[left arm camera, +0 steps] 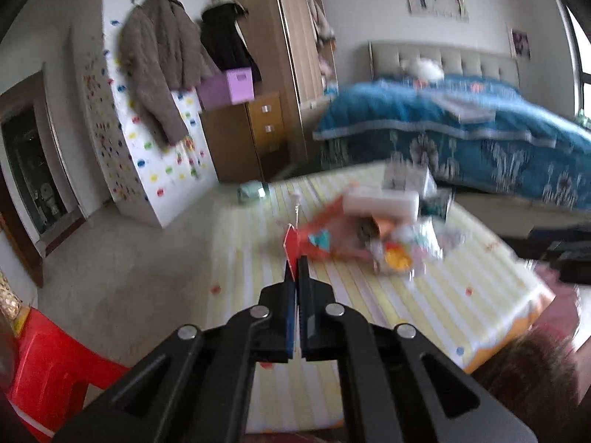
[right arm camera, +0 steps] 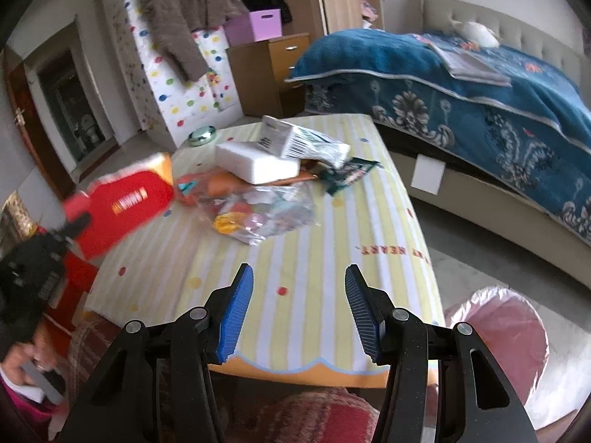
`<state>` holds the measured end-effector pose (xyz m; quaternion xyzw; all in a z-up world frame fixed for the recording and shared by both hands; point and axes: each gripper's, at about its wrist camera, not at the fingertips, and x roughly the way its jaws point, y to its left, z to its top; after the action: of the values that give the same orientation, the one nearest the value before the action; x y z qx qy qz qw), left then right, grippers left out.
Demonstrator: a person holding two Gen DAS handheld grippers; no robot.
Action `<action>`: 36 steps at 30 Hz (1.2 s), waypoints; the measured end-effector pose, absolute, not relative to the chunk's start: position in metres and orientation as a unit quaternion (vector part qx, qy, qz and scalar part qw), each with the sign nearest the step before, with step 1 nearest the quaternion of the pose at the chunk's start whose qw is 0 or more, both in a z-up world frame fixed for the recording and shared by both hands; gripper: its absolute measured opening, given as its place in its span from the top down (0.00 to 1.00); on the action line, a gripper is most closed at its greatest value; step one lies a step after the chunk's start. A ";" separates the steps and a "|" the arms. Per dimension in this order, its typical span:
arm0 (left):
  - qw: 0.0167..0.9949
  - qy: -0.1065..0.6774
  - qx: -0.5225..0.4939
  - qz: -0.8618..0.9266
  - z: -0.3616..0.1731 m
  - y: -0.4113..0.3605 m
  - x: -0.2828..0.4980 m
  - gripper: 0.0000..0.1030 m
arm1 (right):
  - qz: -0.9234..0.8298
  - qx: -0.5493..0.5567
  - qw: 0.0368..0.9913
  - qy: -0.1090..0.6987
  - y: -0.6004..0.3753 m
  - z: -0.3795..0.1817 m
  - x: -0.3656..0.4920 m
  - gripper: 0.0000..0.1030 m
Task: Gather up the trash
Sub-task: 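Return both tools to the table over the remaining trash, then close the right gripper on the white milk carton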
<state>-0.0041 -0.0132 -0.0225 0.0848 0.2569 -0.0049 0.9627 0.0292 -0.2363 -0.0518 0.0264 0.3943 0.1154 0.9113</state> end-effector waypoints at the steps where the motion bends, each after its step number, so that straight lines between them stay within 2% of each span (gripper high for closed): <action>1: 0.966 0.248 0.080 -0.006 -0.017 -0.011 -0.006 1.00 | 0.117 0.024 0.912 0.393 -0.232 -0.051 0.031 0.47; 3: 0.969 0.236 0.066 -0.005 -0.008 -0.007 -0.007 1.00 | 0.119 0.020 0.913 0.390 -0.228 -0.049 0.035 0.44; 9: 0.972 0.229 0.058 -0.007 0.000 -0.005 0.025 1.00 | 0.112 0.002 0.922 0.370 -0.219 -0.034 0.065 0.45; 12: 0.972 0.228 0.057 -0.016 0.001 -0.004 0.041 1.00 | 0.113 -0.004 0.926 0.361 -0.217 -0.029 0.084 0.52; 15: 0.970 0.234 0.057 -0.023 -0.002 -0.008 0.063 1.00 | 0.120 -0.012 0.925 0.361 -0.212 -0.028 0.113 0.53; 18: 0.969 0.237 0.055 -0.029 -0.007 -0.010 0.074 1.00 | 0.113 -0.017 0.923 0.368 -0.213 -0.032 0.136 0.49; 20: 0.969 0.239 0.061 -0.031 -0.010 -0.011 0.083 1.00 | 0.106 -0.017 0.922 0.371 -0.214 -0.035 0.146 0.40; 22: 0.967 0.244 0.065 -0.032 -0.015 -0.012 0.089 1.00 | 0.091 -0.040 0.923 0.371 -0.213 -0.039 0.153 0.37; 36: 0.959 0.276 0.047 -0.049 -0.038 -0.021 0.116 1.00 | 0.109 -0.097 0.908 0.394 -0.227 -0.082 0.181 0.37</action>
<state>0.1162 -0.0213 -0.0384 0.0465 0.2764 -0.0490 0.9587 0.1809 -0.2273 -0.0824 -0.0971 0.3938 0.1088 0.9076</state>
